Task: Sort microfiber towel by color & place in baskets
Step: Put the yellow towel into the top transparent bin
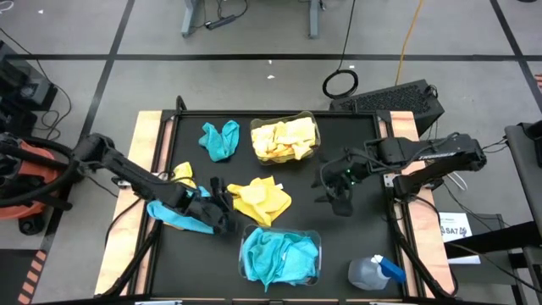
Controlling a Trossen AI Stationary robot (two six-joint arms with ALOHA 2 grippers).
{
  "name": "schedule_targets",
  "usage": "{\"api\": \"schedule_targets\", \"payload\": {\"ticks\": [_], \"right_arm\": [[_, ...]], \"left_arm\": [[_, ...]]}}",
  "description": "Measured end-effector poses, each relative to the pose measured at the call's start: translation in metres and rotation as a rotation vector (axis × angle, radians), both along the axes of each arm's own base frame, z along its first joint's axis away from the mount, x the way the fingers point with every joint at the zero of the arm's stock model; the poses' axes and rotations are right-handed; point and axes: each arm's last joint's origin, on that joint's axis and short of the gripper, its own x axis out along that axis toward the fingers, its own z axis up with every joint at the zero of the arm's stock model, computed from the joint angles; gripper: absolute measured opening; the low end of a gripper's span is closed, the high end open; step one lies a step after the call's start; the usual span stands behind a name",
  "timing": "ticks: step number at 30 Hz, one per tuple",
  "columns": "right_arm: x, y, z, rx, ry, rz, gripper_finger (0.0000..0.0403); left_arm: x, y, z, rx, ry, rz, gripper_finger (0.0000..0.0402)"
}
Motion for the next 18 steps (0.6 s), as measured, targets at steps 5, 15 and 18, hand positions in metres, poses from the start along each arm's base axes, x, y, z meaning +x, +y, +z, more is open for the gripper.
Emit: {"api": "schedule_targets", "payload": {"ticks": [5,15,18], "right_arm": [[-0.004,0.014,-0.001,-0.011,0.022,-0.004,0.0200],[-0.011,0.036,-0.003,-0.040,0.040,-0.018,0.0200],[-0.013,0.041,-0.003,-0.036,0.045,-0.030,0.0200]], "left_arm": [[0.006,0.002,-0.013,0.077,0.032,0.039,0.0259],[0.027,0.019,-0.038,0.059,0.094,0.076,0.0328],[0.032,0.028,-0.047,0.020,0.133,0.087,0.0331]]}}
